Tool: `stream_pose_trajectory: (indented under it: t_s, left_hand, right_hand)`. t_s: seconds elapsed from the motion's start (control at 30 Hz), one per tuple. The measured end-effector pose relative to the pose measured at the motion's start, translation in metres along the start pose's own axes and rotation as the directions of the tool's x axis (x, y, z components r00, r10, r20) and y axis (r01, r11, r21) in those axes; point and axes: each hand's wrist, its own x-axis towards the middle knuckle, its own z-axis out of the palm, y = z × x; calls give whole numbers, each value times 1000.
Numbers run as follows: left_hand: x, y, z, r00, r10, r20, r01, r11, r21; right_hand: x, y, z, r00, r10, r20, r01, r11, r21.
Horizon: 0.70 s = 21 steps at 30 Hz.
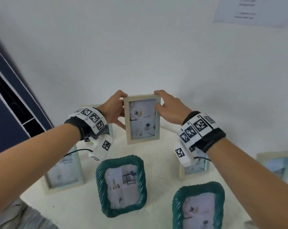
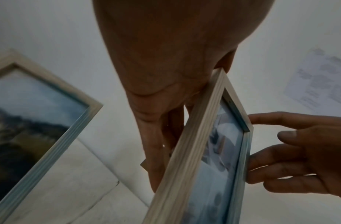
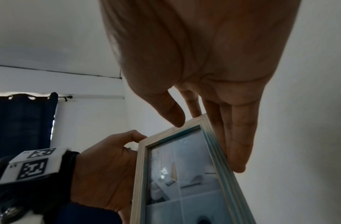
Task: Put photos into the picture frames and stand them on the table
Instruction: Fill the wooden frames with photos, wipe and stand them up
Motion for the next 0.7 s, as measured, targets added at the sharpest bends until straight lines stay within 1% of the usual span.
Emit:
stream_pose_trajectory:
  t_s: [0.17,0.33,0.53,0.7]
  left_hand:
    - [38,-33,-16,995,-68,70,74,994,-80]
    - [56,-59,-26,987,-125,101,136,985,-109]
    - [71,-86,-29,983,-149,103,167,968,-190]
    - [74,-92,-25,980,-172,102,187,969,-161]
  right_hand:
    - [22,13,23,990,89,107,-89,996,-11]
    - [35,22,45,965,150,213,-149,989,-23]
    - [44,28,60,943,195,270,-184,981,-66]
    - [43,34,69,935,222,275,-211,975,-68]
